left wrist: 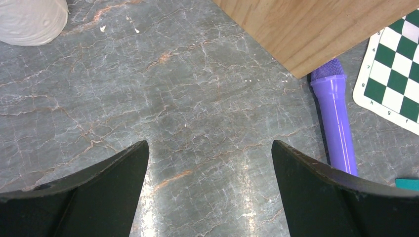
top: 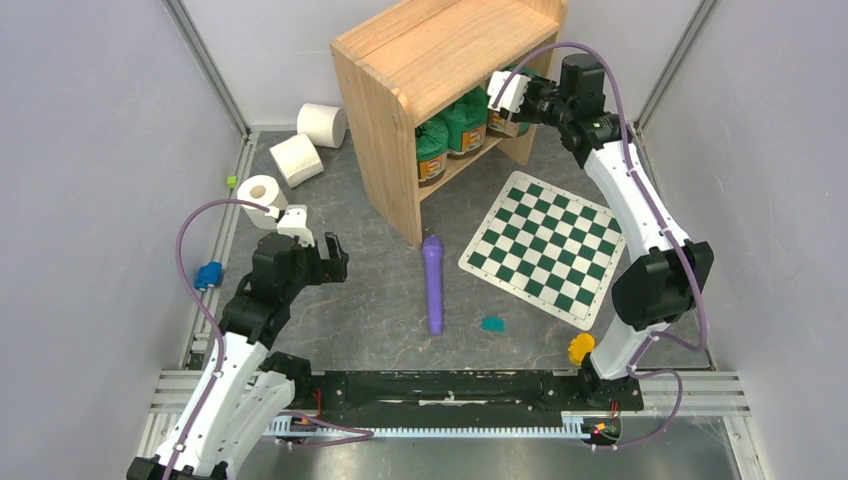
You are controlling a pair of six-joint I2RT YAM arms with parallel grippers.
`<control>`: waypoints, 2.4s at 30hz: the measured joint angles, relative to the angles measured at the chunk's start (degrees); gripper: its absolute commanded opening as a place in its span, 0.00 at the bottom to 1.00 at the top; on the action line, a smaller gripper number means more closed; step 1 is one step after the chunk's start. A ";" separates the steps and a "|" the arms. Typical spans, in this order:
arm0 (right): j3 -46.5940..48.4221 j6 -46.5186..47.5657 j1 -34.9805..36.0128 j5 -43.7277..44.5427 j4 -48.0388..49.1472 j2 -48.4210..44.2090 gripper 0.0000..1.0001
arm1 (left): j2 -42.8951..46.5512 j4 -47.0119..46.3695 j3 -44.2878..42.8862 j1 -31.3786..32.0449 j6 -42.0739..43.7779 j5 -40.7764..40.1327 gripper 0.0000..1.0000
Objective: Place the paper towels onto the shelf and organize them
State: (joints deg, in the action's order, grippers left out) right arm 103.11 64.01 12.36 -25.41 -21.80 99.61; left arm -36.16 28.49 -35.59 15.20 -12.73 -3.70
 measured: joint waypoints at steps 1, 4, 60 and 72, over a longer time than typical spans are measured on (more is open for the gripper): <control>-0.28 -0.24 0.00 0.35 0.83 0.02 0.45 | 0.02 0.00 0.00 0.00 0.00 0.00 1.00; -0.81 -1.20 0.02 2.12 3.06 0.39 0.47 | 0.13 -0.02 0.00 0.00 0.00 -0.02 1.00; -20.94 -46.71 -12.00 7.23 50.40 3.08 0.98 | 0.26 -0.33 0.35 0.00 0.00 0.87 1.00; -12.46 -49.68 -12.22 -2.45 53.75 12.37 0.98 | 0.26 -0.35 0.35 0.00 0.02 1.60 1.00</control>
State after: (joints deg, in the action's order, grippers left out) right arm 90.65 14.33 0.14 -27.86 31.94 111.98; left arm -35.90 28.14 -35.24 15.20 -12.71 -2.11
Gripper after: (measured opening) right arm 0.979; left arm 0.994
